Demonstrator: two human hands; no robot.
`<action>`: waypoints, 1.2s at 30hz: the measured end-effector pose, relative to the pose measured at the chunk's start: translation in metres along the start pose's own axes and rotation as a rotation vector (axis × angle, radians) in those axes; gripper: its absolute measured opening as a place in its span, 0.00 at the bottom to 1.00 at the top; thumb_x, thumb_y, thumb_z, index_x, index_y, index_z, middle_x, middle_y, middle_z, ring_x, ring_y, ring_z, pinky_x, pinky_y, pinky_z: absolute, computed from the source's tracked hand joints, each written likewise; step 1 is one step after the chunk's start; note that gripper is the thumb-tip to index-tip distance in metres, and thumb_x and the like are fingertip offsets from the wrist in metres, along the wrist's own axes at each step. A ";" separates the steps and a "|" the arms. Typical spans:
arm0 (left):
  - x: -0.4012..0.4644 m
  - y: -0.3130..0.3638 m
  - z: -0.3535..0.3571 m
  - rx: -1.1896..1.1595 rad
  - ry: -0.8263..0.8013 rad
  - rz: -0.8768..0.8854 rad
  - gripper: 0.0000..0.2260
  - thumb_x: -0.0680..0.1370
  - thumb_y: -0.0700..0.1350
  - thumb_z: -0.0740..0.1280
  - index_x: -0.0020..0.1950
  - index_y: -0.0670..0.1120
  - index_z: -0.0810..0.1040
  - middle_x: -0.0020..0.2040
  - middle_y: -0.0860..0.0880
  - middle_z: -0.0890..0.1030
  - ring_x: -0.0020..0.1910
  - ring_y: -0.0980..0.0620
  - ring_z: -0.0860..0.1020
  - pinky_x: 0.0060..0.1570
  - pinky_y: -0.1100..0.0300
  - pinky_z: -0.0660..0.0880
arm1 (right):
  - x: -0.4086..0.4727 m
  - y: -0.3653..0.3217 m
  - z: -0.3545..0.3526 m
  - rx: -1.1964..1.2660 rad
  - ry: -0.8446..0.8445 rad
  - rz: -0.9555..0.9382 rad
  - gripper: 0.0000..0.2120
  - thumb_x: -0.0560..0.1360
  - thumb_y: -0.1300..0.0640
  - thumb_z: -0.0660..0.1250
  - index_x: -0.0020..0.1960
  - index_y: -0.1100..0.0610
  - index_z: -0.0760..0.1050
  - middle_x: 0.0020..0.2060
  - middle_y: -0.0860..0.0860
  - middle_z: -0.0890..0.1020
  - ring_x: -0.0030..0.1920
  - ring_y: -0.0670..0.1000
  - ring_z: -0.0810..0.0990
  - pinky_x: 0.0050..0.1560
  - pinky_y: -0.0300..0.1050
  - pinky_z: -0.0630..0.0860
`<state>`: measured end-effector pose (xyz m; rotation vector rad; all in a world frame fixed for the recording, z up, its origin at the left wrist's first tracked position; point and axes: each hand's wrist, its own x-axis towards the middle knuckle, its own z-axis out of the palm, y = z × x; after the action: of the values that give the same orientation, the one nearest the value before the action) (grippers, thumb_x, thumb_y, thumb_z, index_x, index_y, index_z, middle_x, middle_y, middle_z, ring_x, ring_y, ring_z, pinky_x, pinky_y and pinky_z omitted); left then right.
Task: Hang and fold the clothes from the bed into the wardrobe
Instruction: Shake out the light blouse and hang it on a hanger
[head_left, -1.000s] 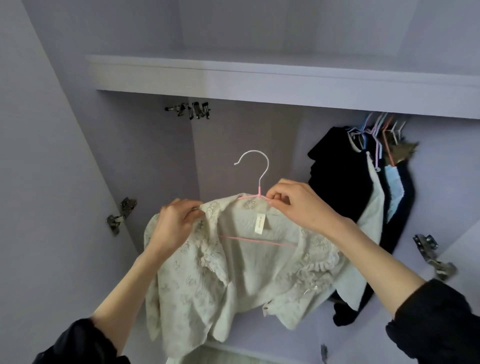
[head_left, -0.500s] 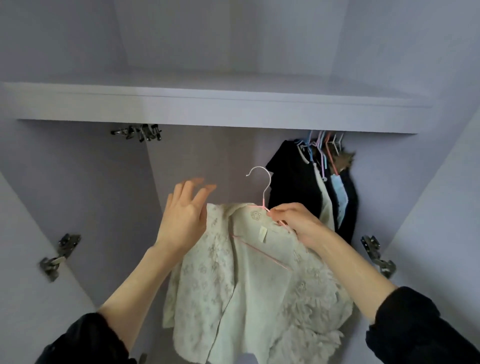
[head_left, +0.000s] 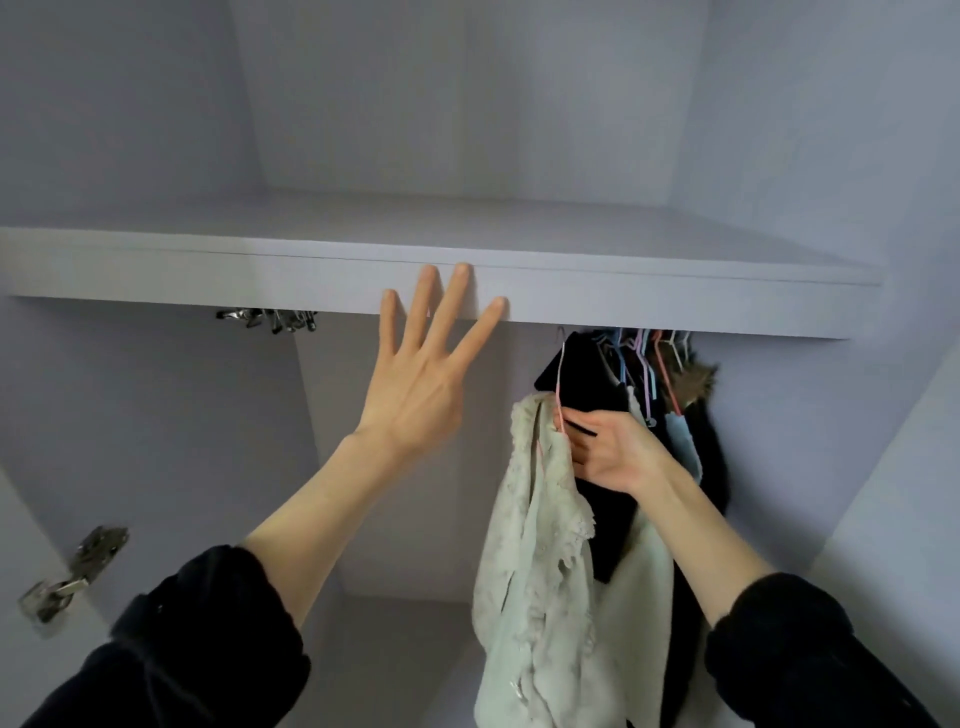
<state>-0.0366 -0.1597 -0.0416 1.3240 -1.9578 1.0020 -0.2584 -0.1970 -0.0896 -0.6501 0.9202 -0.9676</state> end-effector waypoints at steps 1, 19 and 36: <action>0.000 0.000 0.002 0.009 0.003 0.005 0.44 0.63 0.29 0.67 0.76 0.49 0.55 0.75 0.40 0.52 0.73 0.34 0.51 0.66 0.32 0.53 | 0.003 -0.004 -0.002 0.028 -0.004 -0.010 0.08 0.76 0.62 0.60 0.50 0.60 0.77 0.41 0.52 0.79 0.42 0.50 0.76 0.47 0.44 0.72; 0.000 0.000 0.012 0.072 0.009 -0.018 0.47 0.61 0.30 0.63 0.77 0.52 0.49 0.76 0.42 0.48 0.74 0.36 0.47 0.68 0.34 0.48 | 0.071 -0.052 -0.018 0.159 -0.136 -0.320 0.18 0.61 0.67 0.71 0.50 0.59 0.76 0.37 0.54 0.83 0.37 0.52 0.84 0.39 0.44 0.81; -0.002 0.002 0.007 0.088 0.009 -0.021 0.46 0.61 0.30 0.62 0.76 0.52 0.51 0.76 0.42 0.49 0.74 0.36 0.48 0.68 0.35 0.49 | 0.076 -0.067 -0.006 -0.007 0.044 -0.340 0.14 0.77 0.71 0.57 0.50 0.56 0.77 0.43 0.52 0.79 0.43 0.49 0.77 0.53 0.43 0.73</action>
<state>-0.0381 -0.1642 -0.0472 1.3821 -1.9090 1.0930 -0.2712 -0.2950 -0.0657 -0.8104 0.8674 -1.2853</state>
